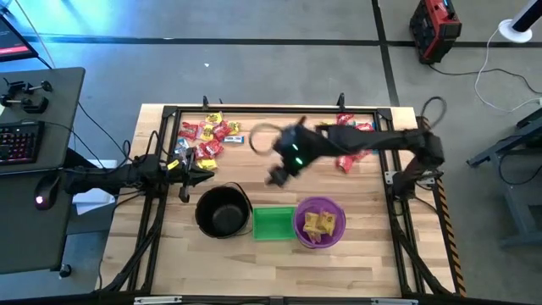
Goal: Sort candy by brand, put in halloween buckets
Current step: Put the yellow candy into the violet bucket
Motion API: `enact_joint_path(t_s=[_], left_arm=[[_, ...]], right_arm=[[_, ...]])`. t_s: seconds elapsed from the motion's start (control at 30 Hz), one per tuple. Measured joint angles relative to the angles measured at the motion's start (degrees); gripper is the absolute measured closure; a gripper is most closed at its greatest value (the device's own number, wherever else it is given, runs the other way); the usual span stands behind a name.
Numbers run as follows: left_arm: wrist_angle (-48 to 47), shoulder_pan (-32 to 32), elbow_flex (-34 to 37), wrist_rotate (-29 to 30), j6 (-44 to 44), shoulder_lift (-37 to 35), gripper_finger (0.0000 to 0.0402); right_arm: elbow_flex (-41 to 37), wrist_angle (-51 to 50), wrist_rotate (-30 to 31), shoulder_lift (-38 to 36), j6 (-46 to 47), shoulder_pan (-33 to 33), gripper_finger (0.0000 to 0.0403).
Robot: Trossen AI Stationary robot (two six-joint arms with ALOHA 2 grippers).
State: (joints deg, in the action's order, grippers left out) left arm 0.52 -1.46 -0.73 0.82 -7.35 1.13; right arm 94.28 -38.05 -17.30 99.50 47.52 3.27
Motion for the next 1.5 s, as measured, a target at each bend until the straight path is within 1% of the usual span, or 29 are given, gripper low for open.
enact_joint_path(t_s=[0.1, 0.17, 0.27, 0.37, 0.47, 0.53, 0.63, 0.7, 0.73, 0.83, 0.87, 0.93, 1.0, 1.03, 1.13, 1.17, 1.27, 1.3, 1.37, 1.4, 1.47, 1.5], left_arm=[[-0.01, 0.0, 0.0, 0.0, 0.01, 0.0, 0.0402], [0.02, 0.0, 0.0, 0.0, 0.01, -0.01, 0.0402], [0.0, 0.01, 0.01, 0.0, 0.01, 0.0, 0.0401], [0.01, -0.01, 0.0, 0.0, 0.01, -0.01, 0.0401], [-0.01, 0.01, 0.0, 0.0, -0.01, -0.02, 0.0401], [-0.01, -0.01, 0.0, 0.0, -0.01, -0.02, 0.0401], [-0.01, 0.01, 0.01, 0.0, 0.0, -0.01, 0.0401], [0.0, -0.01, 0.0, 0.0, 0.01, 0.0, 0.0402], [0.0, 0.0, 0.01, 0.0, 0.0, -0.02, 0.0402], [0.01, 0.01, 0.02, 0.0, -0.01, -0.02, 0.0401], [-0.01, 0.01, 0.0, 0.0, 0.0, 0.0, 0.0402], [0.01, -0.01, 0.0, 0.0, 0.01, -0.02, 0.0401], [0.01, 0.0, 0.01, 0.0, 0.0, -0.01, 0.0402], [0.0, -0.01, 0.0, 0.0, 0.01, 0.0, 0.0401], [0.01, 0.01, 0.0, -0.06, -0.01, -0.02, 0.0401], [0.01, 0.01, 0.02, -0.06, -0.01, 0.0, 0.0401], [-0.01, 0.01, 0.02, -0.15, 0.01, 0.0, 0.0401], [0.02, 0.01, 0.0, -0.14, -0.01, -0.02, 0.0401], [0.01, 0.0, 0.0, -0.16, -0.01, -0.02, 0.0402], [0.0, 0.0, 0.0, -0.12, -0.01, -0.02, 0.0401], [0.03, 0.0, 0.0, -0.12, -0.01, 0.0, 0.0402], [0.09, 0.01, 0.0, -0.14, -0.01, -0.02, 0.0402]], right_arm=[[-0.09, 10.84, 0.37, 6.14, -1.96, 5.5, 0.0203], [-0.09, 18.74, 0.37, 10.66, -0.19, 8.61, 0.0203], [-0.11, 29.27, 0.46, 17.62, 5.77, 12.83, 0.0203], [-0.2, 37.07, 0.66, 23.22, 13.72, 16.53, 0.0203], [-0.2, 42.35, 0.62, 27.48, 20.14, 18.95, 0.0204], [0.24, 44.28, 0.59, 29.76, 21.52, 19.47, 0.0204], [5.77, 43.48, 0.39, 33.48, 19.52, 18.9, 0.0204], [11.89, 41.76, 0.69, 36.26, 17.53, 18.52, 0.0204], [15.3, 39.75, 1.92, 37.82, 16.14, 18.39, 0.0204], [25.88, 27.27, 9.9, 42.28, 12.48, 18.66, 0.0204], [29.32, 22.31, 11.59, 43.75, 11.89, 18.91, 0.0204], [35.27, 15.05, 12.34, 46.44, 10.02, 19.29, 0.0204], [39.97, 10.53, 13.01, 48.79, 8.69, 19.43, 0.0204], [40.87, 10.04, 14.21, 49.46, 8.43, 19.23, 0.0204], [39.37, 11.38, 20.08, 49.22, 9.62, 18.03, 0.0204], [39.36, 11.44, 21.17, 49.19, 9.9, 17.7, 0.0204], [39.43, 11.03, 21.52, 48.79, 7.78, 16.98, 0.0204], [39.45, 10.89, 20.46, 48.79, 7.18, 16.77, 0.0204], [39.37, 11.43, 17.24, 48.54, 3.83, 16.42, 0.0204], [39.36, 11.68, 16.92, 48.34, 1.41, 16.01, 0.0205], [40.36, 8.32, 18.7, 46.89, -4.93, 14.98, 0.0214], [40.56, 5.0, 20.92, 45.32, -8.23, 14.48, 0.0223]])
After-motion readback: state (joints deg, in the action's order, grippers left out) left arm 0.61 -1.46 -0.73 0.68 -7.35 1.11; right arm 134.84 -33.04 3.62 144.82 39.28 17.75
